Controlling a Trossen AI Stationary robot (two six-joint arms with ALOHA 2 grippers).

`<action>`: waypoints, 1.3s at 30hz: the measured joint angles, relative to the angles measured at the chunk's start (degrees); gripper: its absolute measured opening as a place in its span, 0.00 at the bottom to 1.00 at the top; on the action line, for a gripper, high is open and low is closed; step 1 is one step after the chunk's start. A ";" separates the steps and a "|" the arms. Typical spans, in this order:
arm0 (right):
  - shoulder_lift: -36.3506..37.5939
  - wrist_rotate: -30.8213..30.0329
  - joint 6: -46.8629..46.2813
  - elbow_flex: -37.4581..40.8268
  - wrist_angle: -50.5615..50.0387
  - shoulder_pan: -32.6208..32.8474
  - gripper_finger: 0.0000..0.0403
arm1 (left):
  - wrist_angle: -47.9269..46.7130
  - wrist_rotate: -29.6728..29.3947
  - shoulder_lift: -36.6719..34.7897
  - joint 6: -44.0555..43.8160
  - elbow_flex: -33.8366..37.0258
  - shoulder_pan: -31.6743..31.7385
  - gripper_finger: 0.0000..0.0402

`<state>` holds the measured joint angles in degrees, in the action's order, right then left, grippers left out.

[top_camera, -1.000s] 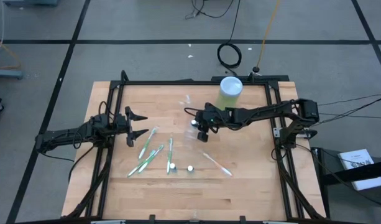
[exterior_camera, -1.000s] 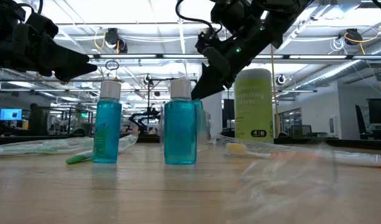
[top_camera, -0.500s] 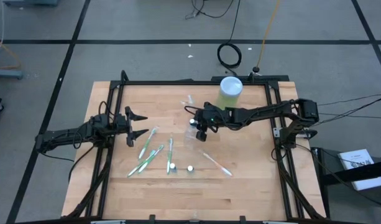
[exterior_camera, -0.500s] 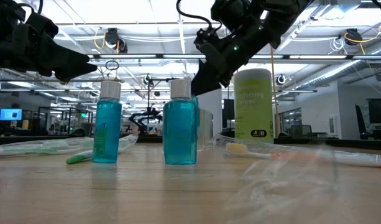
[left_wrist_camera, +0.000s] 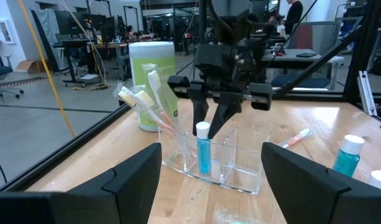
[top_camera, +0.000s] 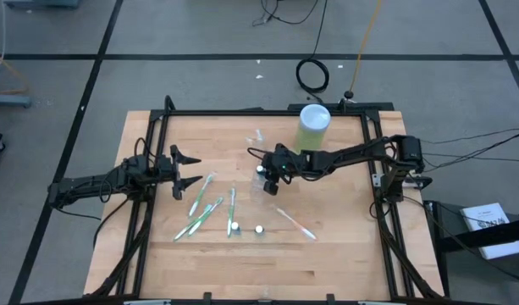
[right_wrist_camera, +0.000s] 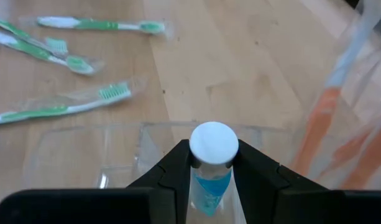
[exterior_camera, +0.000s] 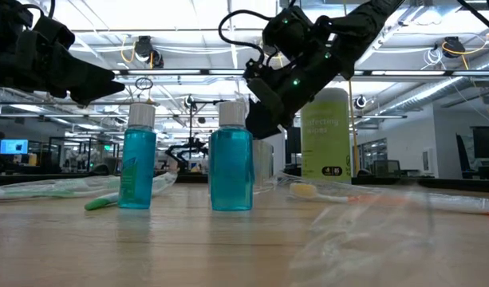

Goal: Pick & Place toothbrushing station
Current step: Put the blue mouthwash into the middle portion of the transparent organizer, then put the orange toothbrush with the other orange toothbrushes in the transparent organizer

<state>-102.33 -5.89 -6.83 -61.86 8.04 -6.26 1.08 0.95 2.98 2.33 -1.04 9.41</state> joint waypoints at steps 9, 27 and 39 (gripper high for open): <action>-0.02 0.11 0.00 -0.01 -0.14 0.00 0.30 | -0.01 0.00 0.00 0.00 0.00 -0.01 0.71; 0.61 0.11 0.59 -0.01 -0.70 0.77 0.32 | -0.01 0.00 -0.01 0.00 0.00 -0.01 0.71; 8.51 0.12 -1.40 -0.01 -5.00 3.56 0.32 | 0.00 0.00 0.00 0.00 0.00 -0.02 0.71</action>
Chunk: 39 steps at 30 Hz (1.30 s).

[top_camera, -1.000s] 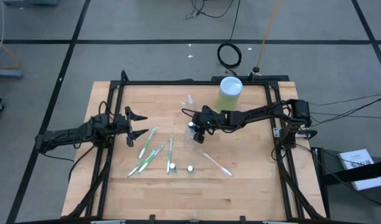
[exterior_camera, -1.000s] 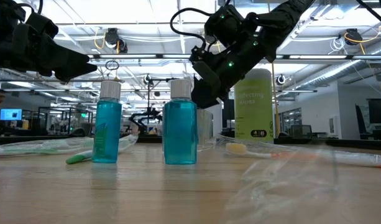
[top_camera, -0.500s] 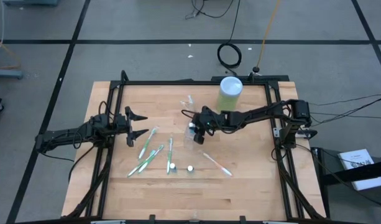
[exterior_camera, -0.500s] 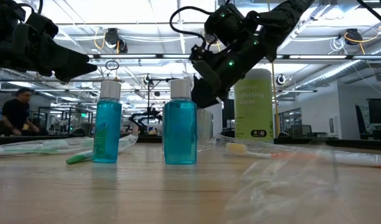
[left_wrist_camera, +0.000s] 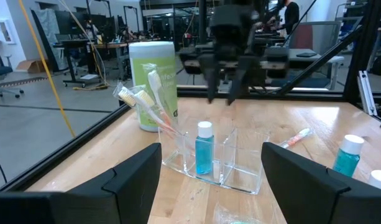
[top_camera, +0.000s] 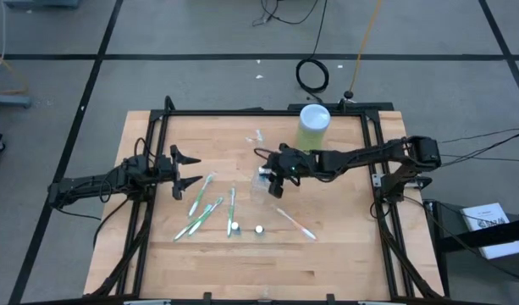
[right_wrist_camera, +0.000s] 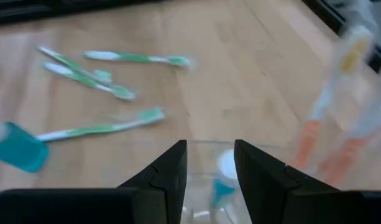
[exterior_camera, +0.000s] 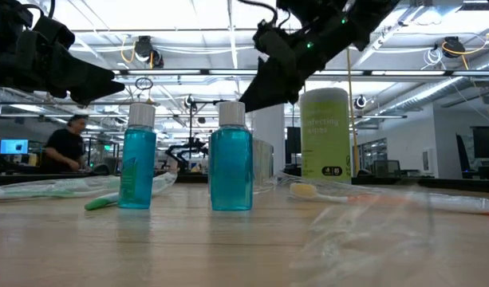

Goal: Pick & Place toothbrushing station
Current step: Put the orange toothbrush with the other orange toothbrushes in the transparent organizer

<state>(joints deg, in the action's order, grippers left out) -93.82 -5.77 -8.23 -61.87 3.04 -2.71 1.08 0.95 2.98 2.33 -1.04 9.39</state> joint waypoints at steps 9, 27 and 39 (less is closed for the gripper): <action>-0.42 6.05 0.11 0.02 -1.16 7.56 0.32 | 0.00 0.00 0.00 0.00 0.00 0.02 0.71; -5.15 2.79 3.35 -1.60 -1.10 8.59 0.32 | 0.00 0.00 -0.02 0.00 0.00 0.00 0.71; -5.60 -1.63 3.22 -8.21 -12.85 8.25 0.32 | -0.01 0.00 -0.02 0.00 0.00 0.00 0.71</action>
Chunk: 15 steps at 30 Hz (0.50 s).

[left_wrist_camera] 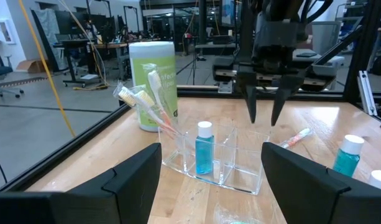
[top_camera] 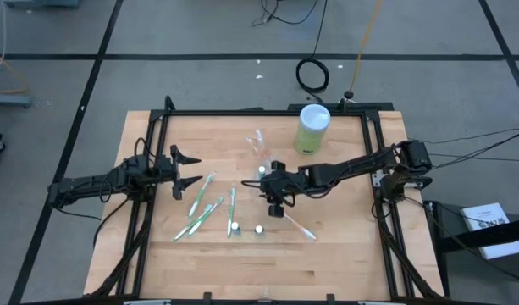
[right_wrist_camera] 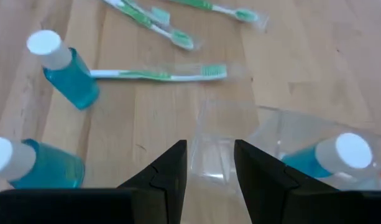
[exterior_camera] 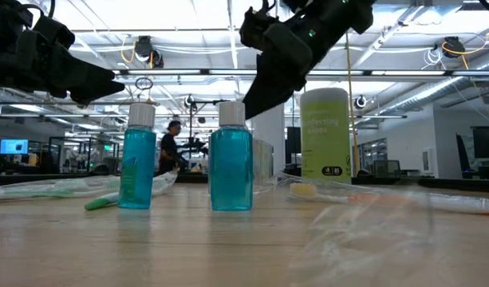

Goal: Pick & Place toothbrushing station
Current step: Put the orange toothbrush with the other orange toothbrushes in the transparent organizer

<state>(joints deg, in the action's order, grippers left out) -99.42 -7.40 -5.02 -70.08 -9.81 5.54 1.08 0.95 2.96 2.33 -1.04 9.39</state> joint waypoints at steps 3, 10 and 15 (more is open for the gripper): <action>0.02 -0.07 0.30 -0.35 0.19 0.04 0.32 | 0.01 0.00 0.02 0.00 0.00 0.00 0.71; 2.90 0.00 -7.57 -0.31 -13.38 1.13 0.32 | 0.00 0.00 0.02 0.00 0.00 0.02 0.71; 3.48 0.14 -15.50 -0.27 -20.03 4.50 0.32 | 0.01 0.00 0.01 0.00 0.00 0.01 0.71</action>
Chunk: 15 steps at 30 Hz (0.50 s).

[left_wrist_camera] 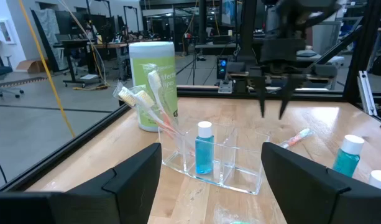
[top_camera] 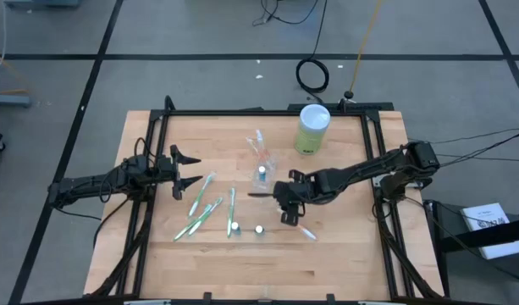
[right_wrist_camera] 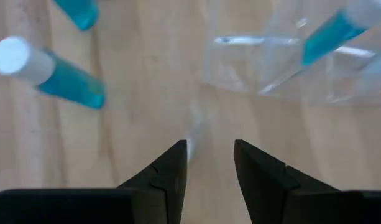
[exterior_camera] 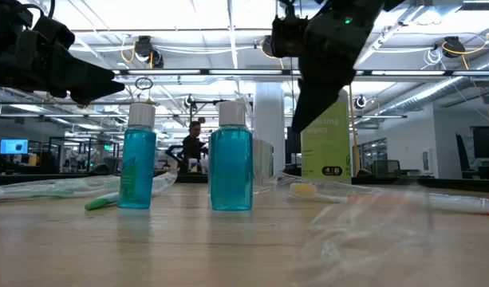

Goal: Pick & Place toothbrushing station
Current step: Put the orange toothbrush with the other orange toothbrushes in the transparent organizer

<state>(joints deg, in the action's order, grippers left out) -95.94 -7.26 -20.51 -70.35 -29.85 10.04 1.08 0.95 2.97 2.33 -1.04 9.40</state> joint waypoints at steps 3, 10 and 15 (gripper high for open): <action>-0.63 -0.15 -1.83 0.82 1.52 1.97 0.32 | -0.01 0.00 0.01 0.00 0.00 0.00 0.71; -5.29 -1.14 -2.79 3.75 8.22 4.09 0.38 | 0.00 0.00 0.01 0.00 0.00 -0.01 0.71; -8.72 -1.74 -2.82 4.11 9.61 4.35 0.47 | 0.00 0.00 0.00 0.00 0.00 0.00 0.71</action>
<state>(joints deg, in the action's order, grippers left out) -104.66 -9.00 -23.33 -66.24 -20.24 14.39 1.08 0.95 2.97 2.33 -1.04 9.40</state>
